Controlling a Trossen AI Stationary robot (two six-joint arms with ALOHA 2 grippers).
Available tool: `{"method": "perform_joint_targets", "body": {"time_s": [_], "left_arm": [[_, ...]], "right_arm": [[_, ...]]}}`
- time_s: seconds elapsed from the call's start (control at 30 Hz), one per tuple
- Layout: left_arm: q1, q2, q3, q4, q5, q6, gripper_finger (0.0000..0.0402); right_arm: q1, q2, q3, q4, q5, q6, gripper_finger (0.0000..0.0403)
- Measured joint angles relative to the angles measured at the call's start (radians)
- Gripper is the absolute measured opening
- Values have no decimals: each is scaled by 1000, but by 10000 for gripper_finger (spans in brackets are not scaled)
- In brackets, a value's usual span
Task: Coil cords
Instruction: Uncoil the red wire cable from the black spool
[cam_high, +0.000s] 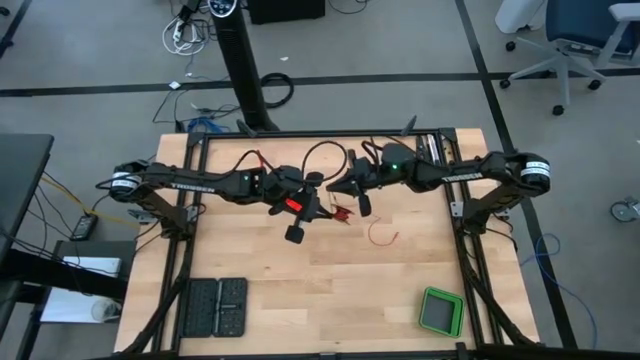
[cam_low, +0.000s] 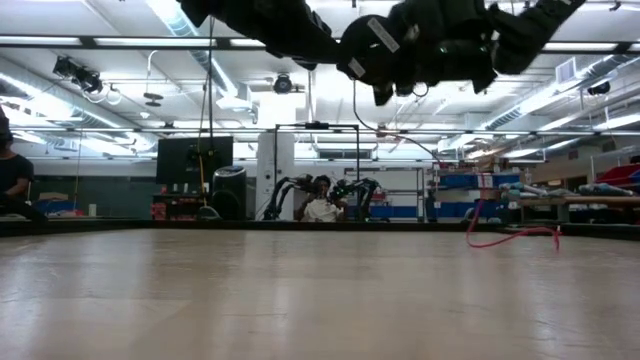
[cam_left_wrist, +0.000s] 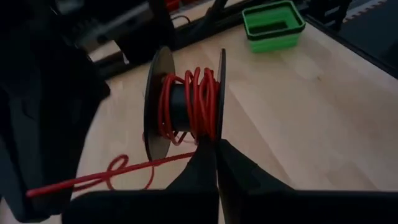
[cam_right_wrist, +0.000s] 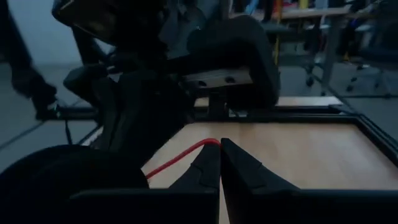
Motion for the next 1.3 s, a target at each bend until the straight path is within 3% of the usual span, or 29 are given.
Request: {"method": "perform_joint_targets", "body": {"time_s": [0.13,0.53,0.67,0.9,1.07,1.3], "left_arm": [[0,0,1,-43,-27,-33,0],[2,-2,5,-166,-223,-123,0],[2,-6,1,-237,-265,-126,0],[3,-44,-3,-412,-331,-124,0],[3,-54,-3,-414,-341,-119,0],[-6,-57,-4,-393,-343,-69,0]], "right_arm": [[1,0,69,-126,-25,-58,1],[23,-157,74,-324,-12,-82,0],[36,-228,80,-498,17,-116,1],[76,-360,81,-896,178,-184,1],[83,-397,81,-958,175,-132,0],[97,-378,22,-827,165,-72,35]]}}
